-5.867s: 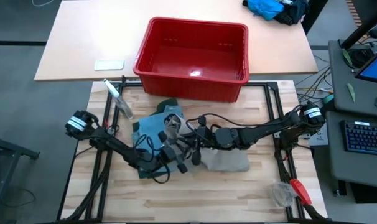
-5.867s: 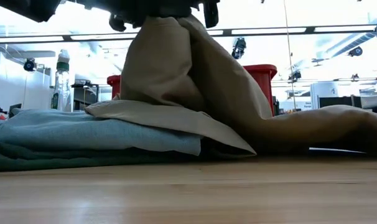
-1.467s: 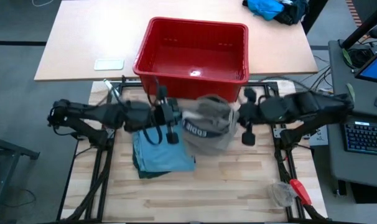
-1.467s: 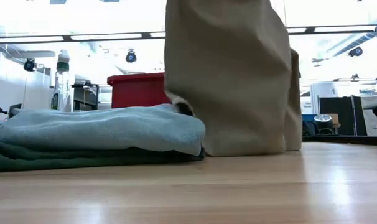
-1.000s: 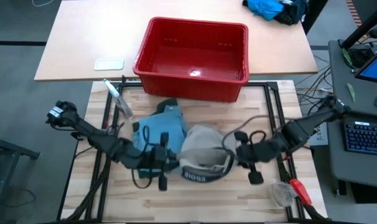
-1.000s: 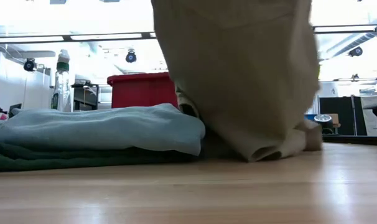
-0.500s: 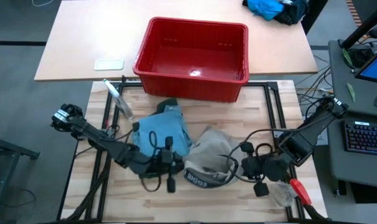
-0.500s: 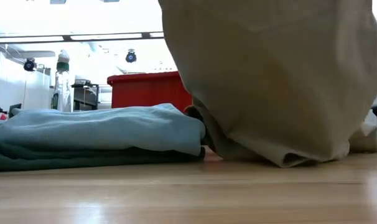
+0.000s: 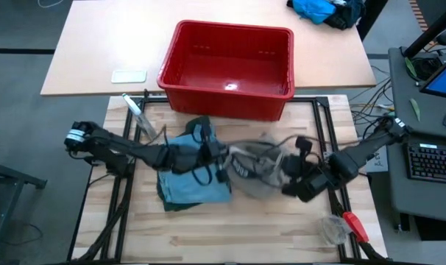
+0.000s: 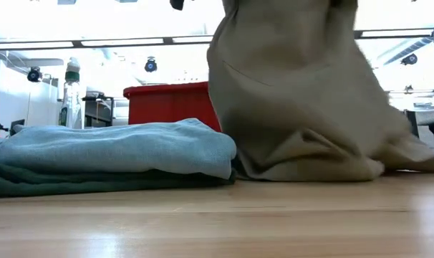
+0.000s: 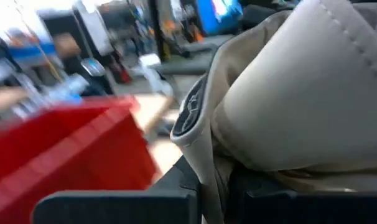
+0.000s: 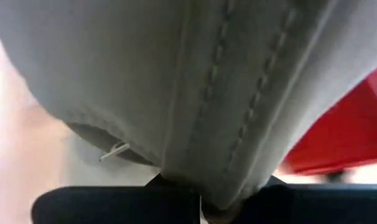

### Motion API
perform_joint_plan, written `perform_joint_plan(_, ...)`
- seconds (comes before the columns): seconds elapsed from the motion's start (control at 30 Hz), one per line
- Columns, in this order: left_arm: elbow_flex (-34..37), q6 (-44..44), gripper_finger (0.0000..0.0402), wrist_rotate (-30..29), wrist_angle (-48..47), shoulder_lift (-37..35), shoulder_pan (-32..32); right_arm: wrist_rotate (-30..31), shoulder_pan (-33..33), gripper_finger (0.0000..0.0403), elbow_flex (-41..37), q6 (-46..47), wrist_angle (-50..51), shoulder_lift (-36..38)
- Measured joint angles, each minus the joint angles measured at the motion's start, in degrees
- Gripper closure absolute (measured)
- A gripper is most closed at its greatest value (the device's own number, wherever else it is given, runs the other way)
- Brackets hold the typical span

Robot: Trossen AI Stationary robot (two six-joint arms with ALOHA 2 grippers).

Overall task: Fold Laundry from Bin
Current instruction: Fold the light brown shorts

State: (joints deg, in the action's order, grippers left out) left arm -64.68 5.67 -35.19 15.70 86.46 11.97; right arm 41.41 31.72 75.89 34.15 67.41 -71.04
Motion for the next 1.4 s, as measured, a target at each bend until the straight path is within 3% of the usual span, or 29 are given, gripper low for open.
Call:
perform_joint_plan(0.17, -7.49, 14.18, 0.0394, 7.38, -0.53, -0.97, -7.14, 11.98, -7.02, 0.0394, 6.27, -4.08, 9.13, 1.98)
perform_joint_plan(0.37, -19.37, 14.44, 0.0394, 17.87, -13.02, -0.79, -12.31, 13.95, -10.87, 0.0394, 15.1, -14.55, 9.23, 3.62)
perform_joint_plan(0.43, -21.57, 12.74, 0.0395, 22.77, -17.04, -0.84, -12.16, 11.09, -10.52, 0.0394, 16.71, -14.85, 9.39, 3.75)
perform_joint_plan(0.6, -20.92, 5.06, 0.0399, 33.84, -21.37, -0.64, -7.38, -4.35, -7.58, 0.0394, 15.26, -10.46, 9.36, 3.23)
perform_joint_plan(1.0, -4.91, -8.08, 0.039, 22.3, -15.84, -0.53, 10.47, -22.73, 2.47, 0.0394, 1.07, -1.1, -6.77, -5.19)
perform_joint_plan(1.2, -0.41, -17.56, 0.0384, 22.2, -16.47, -0.27, 13.06, -28.23, 4.3, 0.0375, -0.56, -1.12, -12.94, -9.0)
perform_joint_plan(1.4, 1.5, -21.96, 0.0334, 23.77, -20.41, -0.27, 13.13, -35.13, 4.3, 0.0311, -0.46, -1.26, -12.76, -9.69)
